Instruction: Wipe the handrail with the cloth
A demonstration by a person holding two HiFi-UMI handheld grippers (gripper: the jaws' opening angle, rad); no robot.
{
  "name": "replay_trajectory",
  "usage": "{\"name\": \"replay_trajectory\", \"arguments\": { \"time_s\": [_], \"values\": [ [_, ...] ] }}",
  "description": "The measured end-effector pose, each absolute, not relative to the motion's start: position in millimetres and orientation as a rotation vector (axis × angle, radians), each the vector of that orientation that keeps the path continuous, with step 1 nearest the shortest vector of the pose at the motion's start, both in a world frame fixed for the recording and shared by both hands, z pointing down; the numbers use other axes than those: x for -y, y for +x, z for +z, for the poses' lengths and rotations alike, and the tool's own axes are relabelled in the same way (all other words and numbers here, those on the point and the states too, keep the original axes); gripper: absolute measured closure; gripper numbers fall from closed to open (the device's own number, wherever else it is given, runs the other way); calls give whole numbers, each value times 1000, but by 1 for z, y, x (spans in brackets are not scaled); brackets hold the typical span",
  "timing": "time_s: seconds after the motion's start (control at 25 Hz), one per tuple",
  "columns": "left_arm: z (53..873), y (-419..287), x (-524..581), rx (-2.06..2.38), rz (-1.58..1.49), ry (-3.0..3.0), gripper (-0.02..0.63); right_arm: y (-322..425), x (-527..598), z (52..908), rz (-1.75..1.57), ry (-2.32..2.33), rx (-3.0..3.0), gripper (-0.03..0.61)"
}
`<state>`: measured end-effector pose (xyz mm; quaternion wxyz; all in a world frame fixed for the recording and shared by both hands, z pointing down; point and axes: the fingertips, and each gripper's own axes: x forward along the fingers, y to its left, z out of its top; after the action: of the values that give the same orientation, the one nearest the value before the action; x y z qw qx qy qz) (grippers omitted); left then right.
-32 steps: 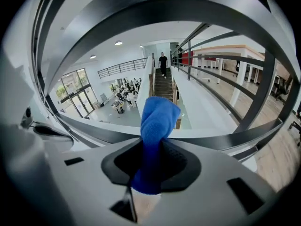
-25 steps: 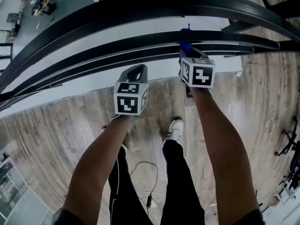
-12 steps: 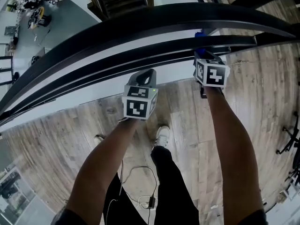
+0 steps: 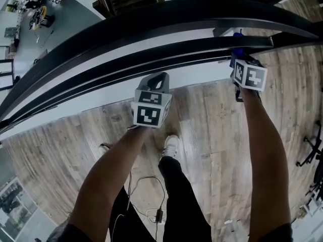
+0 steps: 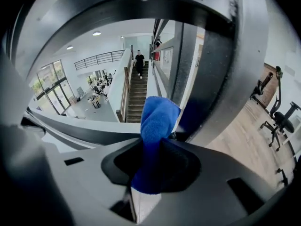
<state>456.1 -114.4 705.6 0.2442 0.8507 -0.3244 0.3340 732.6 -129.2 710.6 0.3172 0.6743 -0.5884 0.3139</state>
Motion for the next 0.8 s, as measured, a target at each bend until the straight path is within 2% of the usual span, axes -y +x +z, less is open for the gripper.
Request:
{"name": "replay_trajectory", "arguments": {
  "time_s": [0.16,0.28,0.48,0.8],
  "values": [
    [714,441,109,912,875,2276,611,727,116,712,777,1912,1567,468],
    [716,415,106,954,828,2249,611,692,93,712,690,1965,1657,468],
    [736,326,102,1081,801,2178,611,572,57,735,729,1869,1770,468],
    [764,148,67,1186,754,2027,611,370,45,777,842,1605,1844,468]
  ]
}}
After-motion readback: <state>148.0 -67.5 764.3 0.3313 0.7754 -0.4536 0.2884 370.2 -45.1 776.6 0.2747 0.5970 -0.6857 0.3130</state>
